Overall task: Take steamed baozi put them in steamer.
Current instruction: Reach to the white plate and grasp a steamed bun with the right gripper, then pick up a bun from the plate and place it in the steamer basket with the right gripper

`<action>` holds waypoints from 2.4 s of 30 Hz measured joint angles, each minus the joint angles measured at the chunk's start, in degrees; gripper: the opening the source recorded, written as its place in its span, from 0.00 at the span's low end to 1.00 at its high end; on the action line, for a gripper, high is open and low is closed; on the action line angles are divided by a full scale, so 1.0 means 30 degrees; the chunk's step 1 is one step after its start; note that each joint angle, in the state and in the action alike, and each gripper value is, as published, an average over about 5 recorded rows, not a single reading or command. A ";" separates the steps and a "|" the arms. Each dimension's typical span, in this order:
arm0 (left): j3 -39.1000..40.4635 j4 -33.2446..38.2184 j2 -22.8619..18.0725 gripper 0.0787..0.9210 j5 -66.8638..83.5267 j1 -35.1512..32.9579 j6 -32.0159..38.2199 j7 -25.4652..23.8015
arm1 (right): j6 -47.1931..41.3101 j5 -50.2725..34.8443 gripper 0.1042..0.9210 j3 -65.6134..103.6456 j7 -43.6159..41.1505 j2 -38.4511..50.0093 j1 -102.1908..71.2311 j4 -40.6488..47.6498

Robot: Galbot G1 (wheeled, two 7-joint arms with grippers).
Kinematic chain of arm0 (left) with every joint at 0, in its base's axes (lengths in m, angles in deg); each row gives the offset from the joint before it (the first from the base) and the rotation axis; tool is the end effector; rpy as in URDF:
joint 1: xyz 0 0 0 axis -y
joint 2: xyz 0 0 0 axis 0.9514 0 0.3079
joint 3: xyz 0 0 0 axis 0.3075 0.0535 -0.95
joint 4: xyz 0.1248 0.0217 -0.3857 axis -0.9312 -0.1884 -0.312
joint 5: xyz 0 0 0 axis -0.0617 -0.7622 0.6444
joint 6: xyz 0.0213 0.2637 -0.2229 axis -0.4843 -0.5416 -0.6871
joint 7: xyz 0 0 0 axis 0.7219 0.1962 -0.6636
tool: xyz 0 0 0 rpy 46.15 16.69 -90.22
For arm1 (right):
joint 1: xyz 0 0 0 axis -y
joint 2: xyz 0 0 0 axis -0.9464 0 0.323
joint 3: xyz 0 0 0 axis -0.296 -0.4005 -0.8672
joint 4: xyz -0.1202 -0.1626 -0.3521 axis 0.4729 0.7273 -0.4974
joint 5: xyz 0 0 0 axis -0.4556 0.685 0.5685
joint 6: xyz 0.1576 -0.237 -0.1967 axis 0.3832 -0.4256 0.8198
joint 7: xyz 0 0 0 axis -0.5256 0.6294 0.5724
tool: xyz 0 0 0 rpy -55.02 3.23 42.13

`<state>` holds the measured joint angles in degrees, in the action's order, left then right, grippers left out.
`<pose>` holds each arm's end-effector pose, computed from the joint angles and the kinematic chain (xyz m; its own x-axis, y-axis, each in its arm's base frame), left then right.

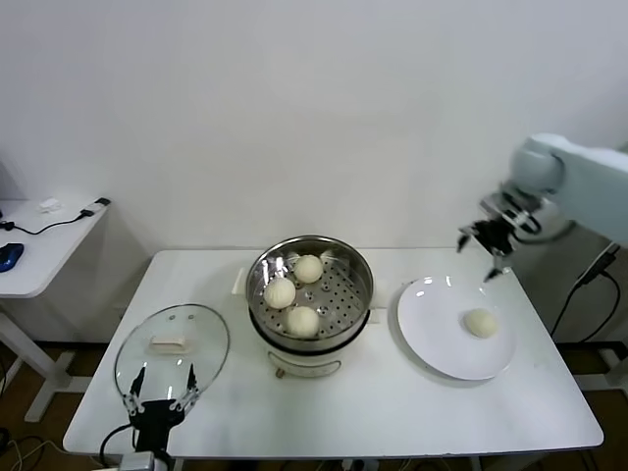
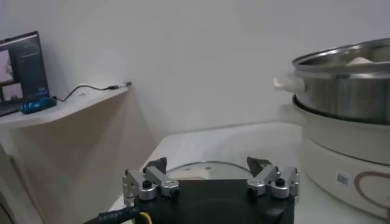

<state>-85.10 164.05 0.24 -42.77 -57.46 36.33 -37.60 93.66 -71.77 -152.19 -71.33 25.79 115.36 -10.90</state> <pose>0.0785 0.0468 -0.3897 -0.9487 -0.2145 0.2322 -0.1707 0.9659 0.1948 0.5918 -0.2530 -0.0607 -0.0916 -0.0835 0.9923 -0.9476 -0.2990 -0.1126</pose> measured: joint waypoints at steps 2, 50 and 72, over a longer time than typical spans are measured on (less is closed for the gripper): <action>0.0001 -0.0078 -0.0044 0.88 -0.0044 0.0036 -0.0040 -0.0020 | -0.0353 0.0435 0.88 0.0968 0.0189 0.0375 -0.1264 0.0418; 0.0039 -0.0128 0.0103 0.88 -0.0328 -0.0069 -0.0080 -0.0122 | -0.2519 0.3136 0.60 0.6484 0.1302 -0.1868 -0.7229 0.5170; 0.0227 0.0647 0.0088 0.88 -0.0410 -0.0146 -0.0083 -0.0198 | -0.7356 -0.9960 0.60 -0.2763 0.3119 -0.6942 0.5168 -0.3135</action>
<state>-84.42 165.99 0.51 -44.00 -57.90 36.08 -38.19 71.59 -101.65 -160.48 -61.98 4.96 130.86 -20.31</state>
